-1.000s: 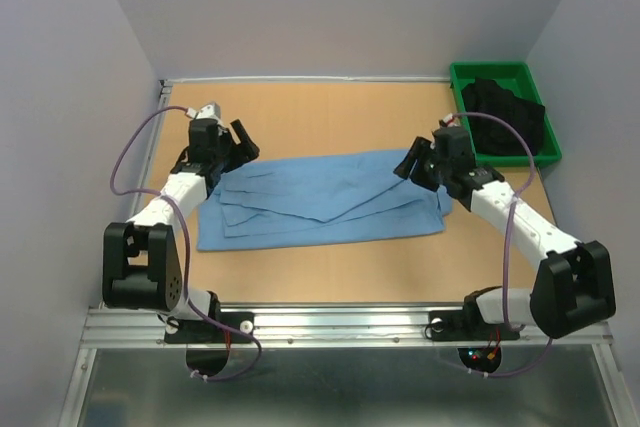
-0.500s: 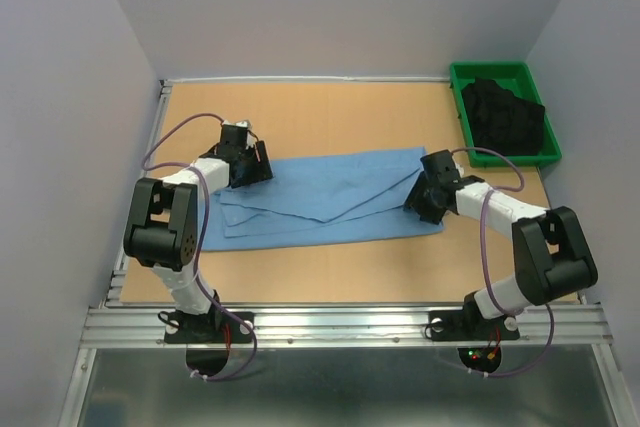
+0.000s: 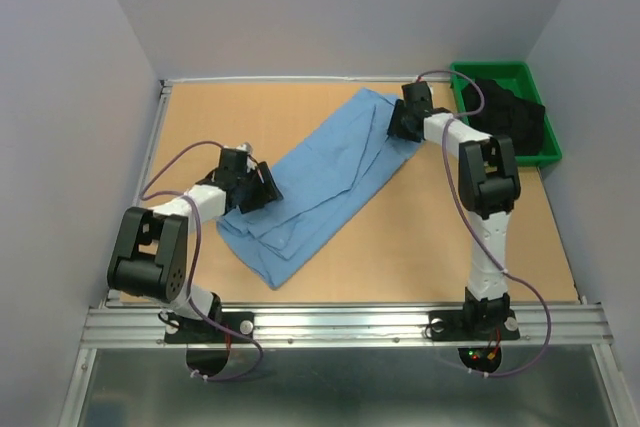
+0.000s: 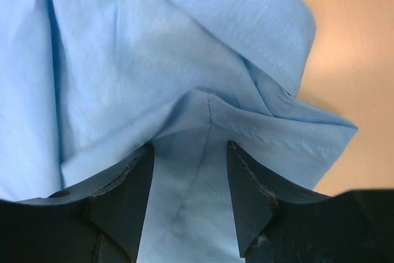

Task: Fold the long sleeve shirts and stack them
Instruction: Fold the shirt

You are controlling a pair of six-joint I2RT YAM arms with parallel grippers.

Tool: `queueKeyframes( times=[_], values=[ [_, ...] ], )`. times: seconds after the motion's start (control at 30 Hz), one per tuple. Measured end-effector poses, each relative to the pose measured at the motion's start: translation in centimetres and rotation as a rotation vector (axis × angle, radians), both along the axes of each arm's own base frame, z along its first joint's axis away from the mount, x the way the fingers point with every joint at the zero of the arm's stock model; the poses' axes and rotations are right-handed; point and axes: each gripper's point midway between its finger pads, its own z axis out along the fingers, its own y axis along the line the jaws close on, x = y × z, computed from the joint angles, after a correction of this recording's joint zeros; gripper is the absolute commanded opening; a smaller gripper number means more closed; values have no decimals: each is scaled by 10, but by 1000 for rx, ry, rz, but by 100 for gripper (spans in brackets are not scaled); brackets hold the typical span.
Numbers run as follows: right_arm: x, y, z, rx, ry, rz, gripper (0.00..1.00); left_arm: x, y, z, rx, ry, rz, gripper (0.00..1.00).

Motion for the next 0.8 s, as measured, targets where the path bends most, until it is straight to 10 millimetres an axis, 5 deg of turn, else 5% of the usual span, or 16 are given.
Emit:
queueKeyframes(
  times=[0.13,0.23,0.33,0.53,0.67,0.8],
  values=[
    [65,16,10,-26,-89,110,59,-52,-42,2,-87,41,-112,72],
    [68,22,16,-25,-95,160,61,-92,-56,9,-131,71,-179,73],
    [61,32,30,-3,-105,203,61,-99,-52,36,-139,1,-170,72],
    [-9,64,81,52,-112,280,61,-75,-36,84,-63,-179,-119,71],
    [-61,102,101,105,-118,340,59,-56,-35,66,13,-137,-134,66],
    [-106,130,76,132,-36,371,57,-36,-39,44,61,-77,-154,50]
  ],
)
